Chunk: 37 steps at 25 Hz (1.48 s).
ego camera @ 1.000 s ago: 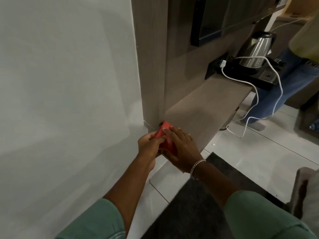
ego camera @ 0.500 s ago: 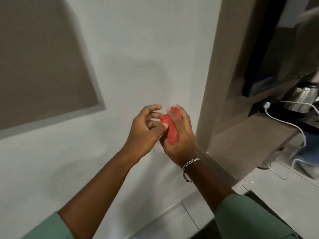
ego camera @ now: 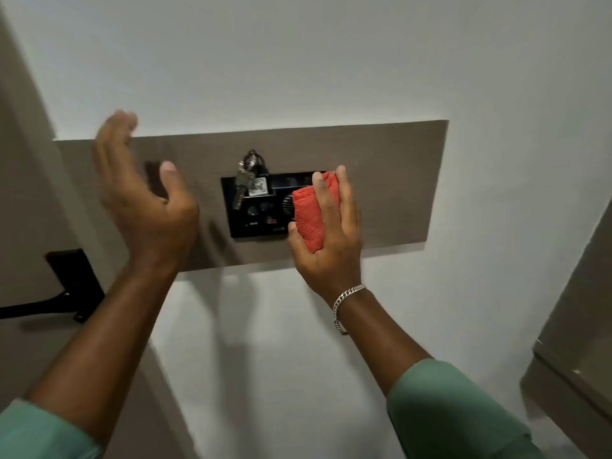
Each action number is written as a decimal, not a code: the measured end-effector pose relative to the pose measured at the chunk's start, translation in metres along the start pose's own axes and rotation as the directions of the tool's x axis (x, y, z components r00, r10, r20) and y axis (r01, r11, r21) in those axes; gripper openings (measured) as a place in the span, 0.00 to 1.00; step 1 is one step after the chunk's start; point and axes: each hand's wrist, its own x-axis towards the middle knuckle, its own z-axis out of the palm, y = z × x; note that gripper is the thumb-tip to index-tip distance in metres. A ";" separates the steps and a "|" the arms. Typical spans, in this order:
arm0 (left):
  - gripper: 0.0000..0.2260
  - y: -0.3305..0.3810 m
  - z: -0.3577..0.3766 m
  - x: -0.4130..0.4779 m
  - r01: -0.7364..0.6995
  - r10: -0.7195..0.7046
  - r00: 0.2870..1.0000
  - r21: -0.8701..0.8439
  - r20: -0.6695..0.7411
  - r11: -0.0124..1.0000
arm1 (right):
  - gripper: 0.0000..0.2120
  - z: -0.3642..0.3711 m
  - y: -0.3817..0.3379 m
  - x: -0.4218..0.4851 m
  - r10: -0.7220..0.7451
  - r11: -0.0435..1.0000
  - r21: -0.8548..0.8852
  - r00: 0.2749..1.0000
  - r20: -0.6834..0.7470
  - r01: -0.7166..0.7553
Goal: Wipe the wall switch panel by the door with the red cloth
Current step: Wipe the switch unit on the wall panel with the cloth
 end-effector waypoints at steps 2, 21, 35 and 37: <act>0.28 -0.039 -0.006 -0.009 -0.071 0.043 0.978 0.129 0.206 0.989 | 0.33 0.027 -0.014 -0.002 0.035 0.996 -0.078 0.999 0.018 -0.034; 0.34 -0.095 0.043 -0.034 -0.423 0.305 0.904 0.524 0.298 0.740 | 0.27 0.064 0.011 0.011 0.092 0.965 -0.201 0.935 -0.341 -0.168; 0.34 -0.093 0.042 -0.033 -0.416 0.294 0.907 0.531 0.302 0.738 | 0.24 0.059 0.013 0.029 -0.240 0.912 -0.380 0.952 -0.192 0.154; 0.34 -0.093 0.042 -0.033 -0.413 0.295 0.909 0.531 0.296 0.740 | 0.24 0.056 0.021 0.027 -0.226 0.918 -0.373 0.948 -0.224 0.131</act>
